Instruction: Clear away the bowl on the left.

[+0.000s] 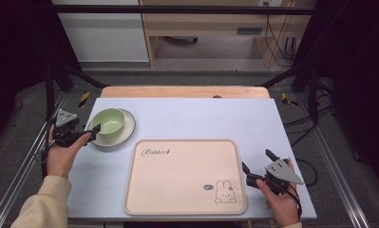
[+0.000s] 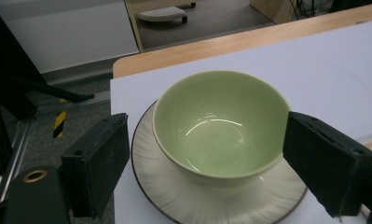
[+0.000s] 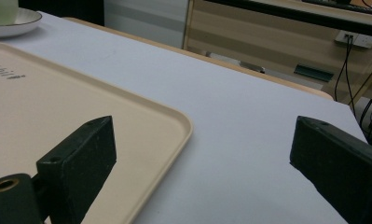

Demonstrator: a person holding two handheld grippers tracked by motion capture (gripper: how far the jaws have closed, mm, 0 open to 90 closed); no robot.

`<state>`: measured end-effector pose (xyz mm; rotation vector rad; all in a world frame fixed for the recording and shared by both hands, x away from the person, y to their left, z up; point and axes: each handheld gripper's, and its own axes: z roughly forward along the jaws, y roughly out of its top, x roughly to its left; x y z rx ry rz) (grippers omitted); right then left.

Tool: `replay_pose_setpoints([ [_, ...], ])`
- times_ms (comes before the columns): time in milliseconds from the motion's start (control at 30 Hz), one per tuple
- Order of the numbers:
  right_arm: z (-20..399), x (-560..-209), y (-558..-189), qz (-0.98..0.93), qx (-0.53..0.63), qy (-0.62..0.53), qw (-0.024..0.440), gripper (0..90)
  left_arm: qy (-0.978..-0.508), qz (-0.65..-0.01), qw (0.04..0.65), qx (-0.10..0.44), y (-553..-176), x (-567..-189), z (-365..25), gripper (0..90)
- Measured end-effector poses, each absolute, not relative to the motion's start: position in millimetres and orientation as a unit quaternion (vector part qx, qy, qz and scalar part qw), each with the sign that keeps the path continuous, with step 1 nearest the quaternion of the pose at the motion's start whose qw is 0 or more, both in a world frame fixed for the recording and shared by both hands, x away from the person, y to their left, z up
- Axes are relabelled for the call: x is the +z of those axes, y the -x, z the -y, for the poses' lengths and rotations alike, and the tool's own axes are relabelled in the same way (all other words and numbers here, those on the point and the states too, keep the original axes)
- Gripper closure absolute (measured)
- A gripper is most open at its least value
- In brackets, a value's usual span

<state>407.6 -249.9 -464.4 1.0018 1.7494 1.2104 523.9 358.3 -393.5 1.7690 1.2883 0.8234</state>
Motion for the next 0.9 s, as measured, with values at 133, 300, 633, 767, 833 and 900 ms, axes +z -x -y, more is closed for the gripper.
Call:
replay_pose_setpoints([
  [133, 249, -466, -408, -0.689, 0.472, -0.394, 0.382, 7.1, -0.678, -0.544, 0.393, 0.3, -543, -407, -357, 22.8],
  [300, 250, -466, -410, -0.69, 0.472, -0.395, 0.381, 7.1, -0.677, -0.564, 0.359, 0.309, -559, -420, -350, 29.6],
  [633, 248, -468, -410, -0.695, 0.469, -0.394, 0.376, 6.9, -0.657, -0.607, 0.335, 0.296, -569, -428, -348, 43.8],
  [767, 248, -469, -411, -0.696, 0.468, -0.396, 0.374, 6.7, -0.653, -0.629, 0.319, 0.277, -574, -434, -351, 45.6],
  [833, 249, -469, -411, -0.696, 0.469, -0.396, 0.373, 6.7, -0.644, -0.643, 0.316, 0.269, -577, -437, -352, 46.2],
  [900, 249, -469, -411, -0.696, 0.469, -0.398, 0.371, 6.7, -0.642, -0.651, 0.318, 0.252, -580, -440, -349, 50.6],
])
